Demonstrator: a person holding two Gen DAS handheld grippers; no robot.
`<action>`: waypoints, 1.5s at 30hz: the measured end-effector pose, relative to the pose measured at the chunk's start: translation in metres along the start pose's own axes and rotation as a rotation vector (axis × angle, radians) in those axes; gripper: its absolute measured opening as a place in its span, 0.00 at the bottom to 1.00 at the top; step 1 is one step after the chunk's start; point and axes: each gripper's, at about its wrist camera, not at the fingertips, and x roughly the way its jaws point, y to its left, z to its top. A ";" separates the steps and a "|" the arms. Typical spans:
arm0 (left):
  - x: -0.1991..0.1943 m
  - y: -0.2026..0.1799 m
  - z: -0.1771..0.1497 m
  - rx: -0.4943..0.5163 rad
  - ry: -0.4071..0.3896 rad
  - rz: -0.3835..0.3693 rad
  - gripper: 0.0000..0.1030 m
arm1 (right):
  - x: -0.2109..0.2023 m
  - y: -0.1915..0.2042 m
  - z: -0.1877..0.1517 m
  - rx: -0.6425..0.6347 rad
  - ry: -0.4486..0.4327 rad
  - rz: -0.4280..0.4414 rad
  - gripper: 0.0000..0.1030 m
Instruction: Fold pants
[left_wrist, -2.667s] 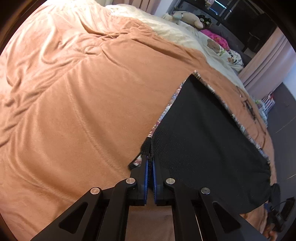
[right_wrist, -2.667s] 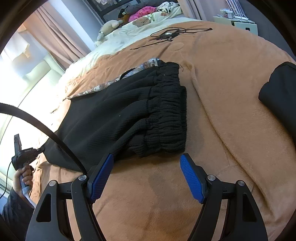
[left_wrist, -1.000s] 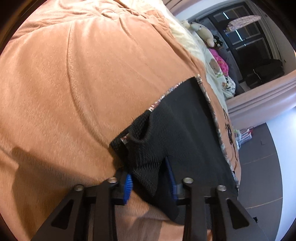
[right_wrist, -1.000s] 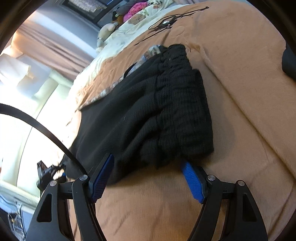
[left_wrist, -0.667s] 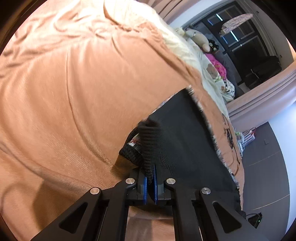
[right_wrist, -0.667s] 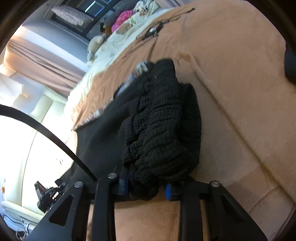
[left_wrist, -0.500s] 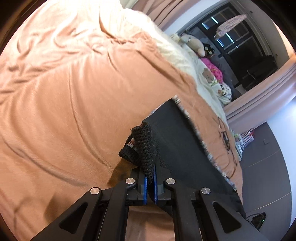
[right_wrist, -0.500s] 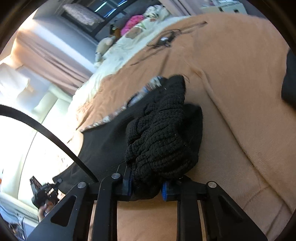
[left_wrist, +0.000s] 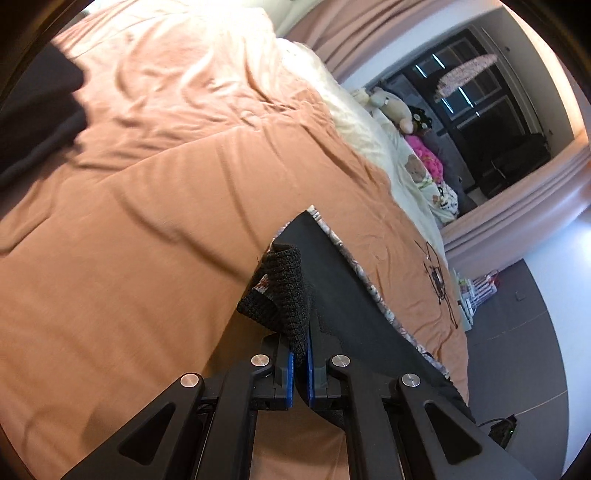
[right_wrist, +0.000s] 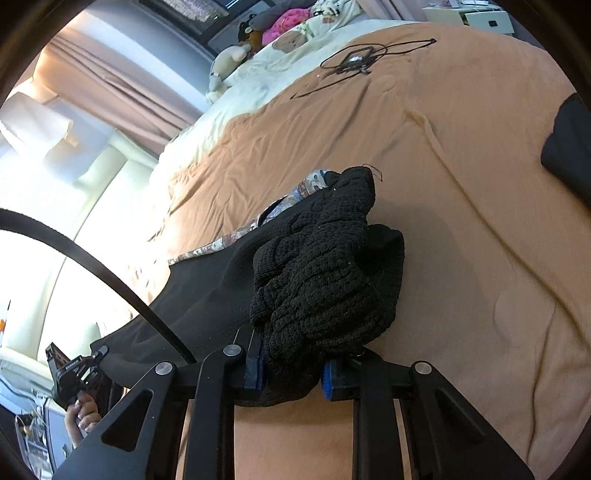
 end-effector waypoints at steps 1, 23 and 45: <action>-0.006 0.003 -0.004 -0.003 -0.004 0.001 0.05 | -0.003 0.004 -0.005 -0.008 0.006 0.000 0.18; -0.115 0.064 -0.078 -0.065 -0.047 0.037 0.05 | -0.047 0.027 -0.044 -0.072 0.091 0.011 0.18; -0.106 0.124 -0.138 -0.183 0.030 0.109 0.06 | -0.040 0.014 -0.078 -0.062 0.156 -0.066 0.23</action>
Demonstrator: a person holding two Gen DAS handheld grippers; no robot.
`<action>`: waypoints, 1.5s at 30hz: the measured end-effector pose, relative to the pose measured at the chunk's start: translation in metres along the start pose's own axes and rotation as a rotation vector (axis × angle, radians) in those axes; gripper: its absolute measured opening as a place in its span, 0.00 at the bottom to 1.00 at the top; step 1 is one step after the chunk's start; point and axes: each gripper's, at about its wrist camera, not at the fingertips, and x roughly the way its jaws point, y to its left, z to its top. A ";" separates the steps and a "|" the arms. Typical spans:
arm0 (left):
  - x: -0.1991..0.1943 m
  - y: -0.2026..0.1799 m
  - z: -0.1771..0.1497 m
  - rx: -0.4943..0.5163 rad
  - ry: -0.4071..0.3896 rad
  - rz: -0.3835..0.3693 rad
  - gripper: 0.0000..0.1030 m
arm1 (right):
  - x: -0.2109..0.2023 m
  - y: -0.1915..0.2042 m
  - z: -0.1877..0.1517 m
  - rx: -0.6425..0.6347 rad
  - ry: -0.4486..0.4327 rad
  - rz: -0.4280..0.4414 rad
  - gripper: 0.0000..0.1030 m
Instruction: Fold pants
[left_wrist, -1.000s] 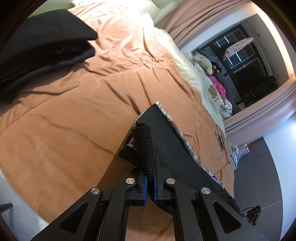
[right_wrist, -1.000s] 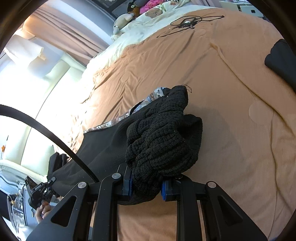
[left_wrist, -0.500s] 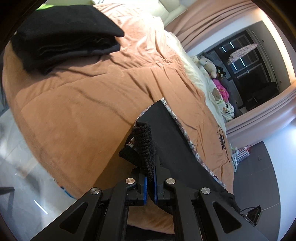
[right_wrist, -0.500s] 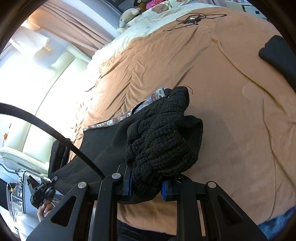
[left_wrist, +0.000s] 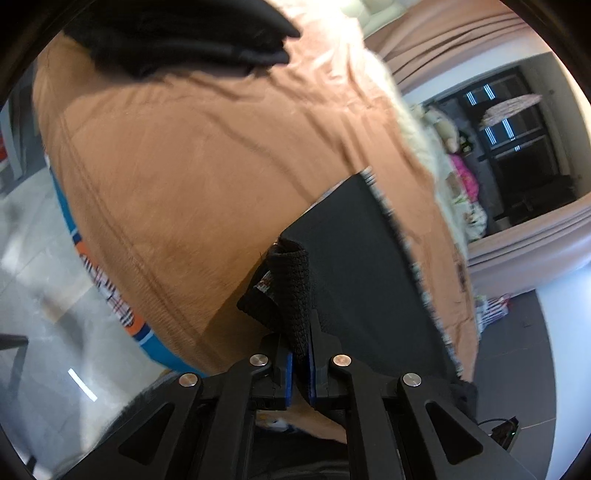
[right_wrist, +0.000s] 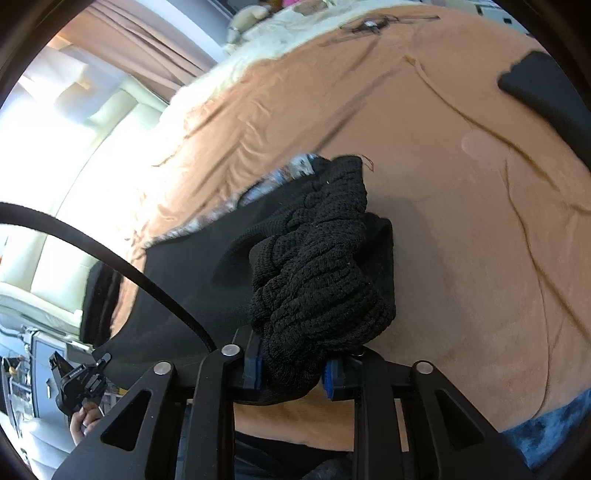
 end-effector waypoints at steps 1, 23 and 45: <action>0.003 0.002 -0.002 0.002 0.010 0.022 0.08 | 0.005 -0.002 -0.001 0.002 0.011 -0.010 0.26; -0.024 -0.042 0.063 0.264 -0.051 0.181 0.63 | -0.029 0.012 0.001 -0.100 -0.106 -0.138 0.64; 0.119 -0.138 0.130 0.542 0.131 0.265 0.63 | 0.055 0.023 0.082 -0.204 0.009 -0.193 0.64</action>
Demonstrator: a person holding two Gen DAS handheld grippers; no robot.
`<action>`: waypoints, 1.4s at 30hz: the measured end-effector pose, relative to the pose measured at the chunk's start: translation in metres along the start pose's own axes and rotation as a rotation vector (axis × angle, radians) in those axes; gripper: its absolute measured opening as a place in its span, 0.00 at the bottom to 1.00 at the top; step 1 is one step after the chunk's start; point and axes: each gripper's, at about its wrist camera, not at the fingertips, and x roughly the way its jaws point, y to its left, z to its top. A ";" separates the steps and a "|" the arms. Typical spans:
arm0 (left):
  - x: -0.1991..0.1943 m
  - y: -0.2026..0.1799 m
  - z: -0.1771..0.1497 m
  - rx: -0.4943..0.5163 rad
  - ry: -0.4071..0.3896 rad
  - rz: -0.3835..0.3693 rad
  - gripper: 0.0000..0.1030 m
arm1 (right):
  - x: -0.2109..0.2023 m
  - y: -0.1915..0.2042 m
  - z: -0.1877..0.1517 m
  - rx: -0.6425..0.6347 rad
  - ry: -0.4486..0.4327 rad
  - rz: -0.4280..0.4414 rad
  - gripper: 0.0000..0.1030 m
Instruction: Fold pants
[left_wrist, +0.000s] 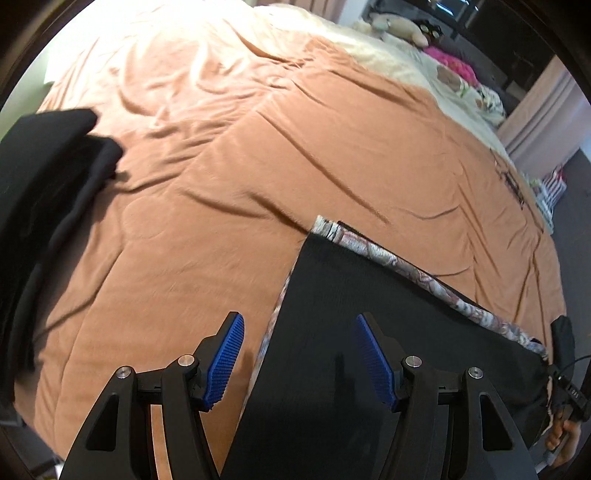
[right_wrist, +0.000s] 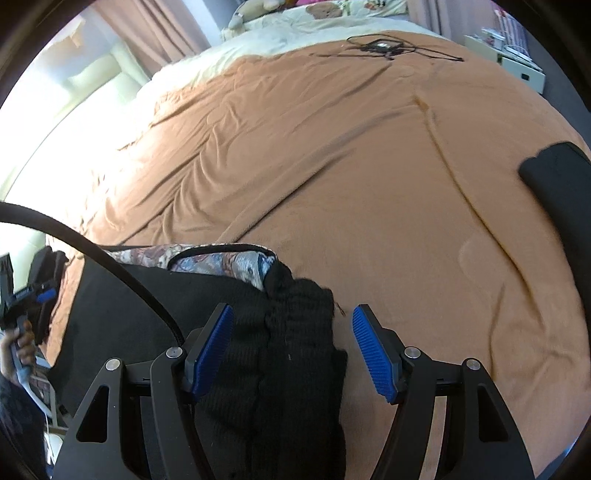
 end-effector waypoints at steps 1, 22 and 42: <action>0.005 -0.003 0.003 0.013 0.008 0.004 0.63 | 0.005 0.001 0.003 -0.007 0.007 -0.003 0.64; 0.084 -0.068 0.051 0.234 0.020 0.076 0.12 | 0.018 -0.003 0.011 -0.077 -0.027 -0.044 0.23; 0.077 -0.056 0.059 0.084 0.051 0.094 0.52 | 0.031 -0.011 0.019 0.032 0.018 -0.069 0.56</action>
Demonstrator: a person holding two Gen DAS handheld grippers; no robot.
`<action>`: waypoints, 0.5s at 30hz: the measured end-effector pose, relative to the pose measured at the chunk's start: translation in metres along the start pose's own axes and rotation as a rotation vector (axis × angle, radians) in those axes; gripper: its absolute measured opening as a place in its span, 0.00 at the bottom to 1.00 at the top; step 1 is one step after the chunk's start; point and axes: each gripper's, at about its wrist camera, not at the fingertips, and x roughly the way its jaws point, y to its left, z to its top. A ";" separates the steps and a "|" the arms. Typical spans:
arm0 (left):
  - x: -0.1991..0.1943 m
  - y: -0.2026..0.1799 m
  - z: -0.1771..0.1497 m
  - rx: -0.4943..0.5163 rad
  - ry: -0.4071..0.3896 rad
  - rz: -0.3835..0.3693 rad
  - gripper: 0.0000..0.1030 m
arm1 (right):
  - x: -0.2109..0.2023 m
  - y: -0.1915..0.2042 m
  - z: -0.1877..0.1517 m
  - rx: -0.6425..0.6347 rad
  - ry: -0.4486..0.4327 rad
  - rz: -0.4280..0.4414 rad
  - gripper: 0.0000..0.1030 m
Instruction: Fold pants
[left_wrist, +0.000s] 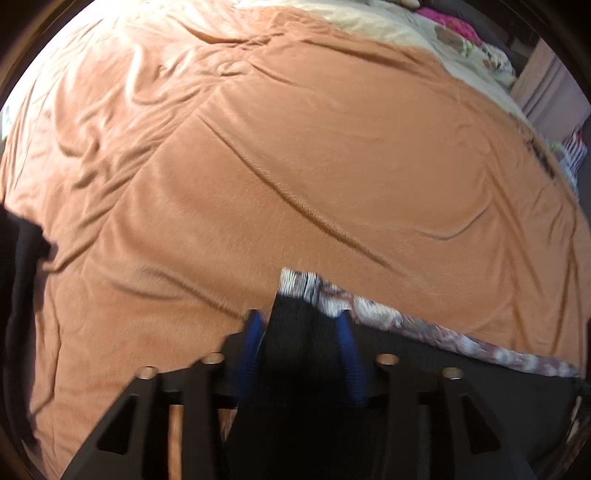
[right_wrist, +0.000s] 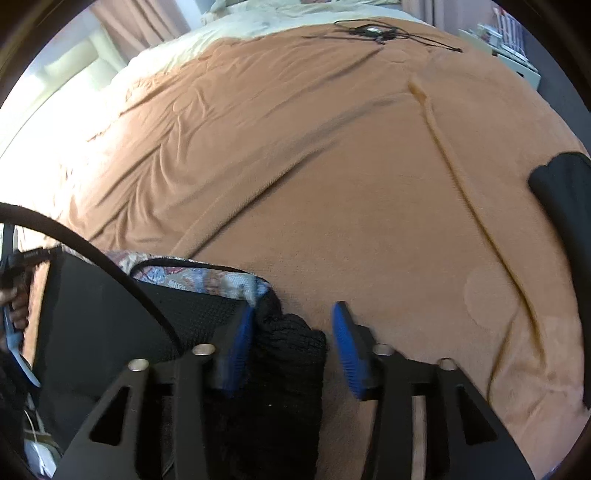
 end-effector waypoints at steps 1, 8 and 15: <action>-0.007 0.000 -0.003 0.005 -0.016 0.000 0.57 | -0.008 -0.001 -0.003 0.005 -0.019 0.013 0.56; -0.057 0.007 -0.036 0.042 -0.075 -0.005 0.63 | -0.047 0.008 -0.025 -0.025 -0.072 0.006 0.56; -0.096 0.026 -0.076 0.032 -0.094 -0.039 0.63 | -0.072 0.014 -0.050 -0.023 -0.078 0.032 0.56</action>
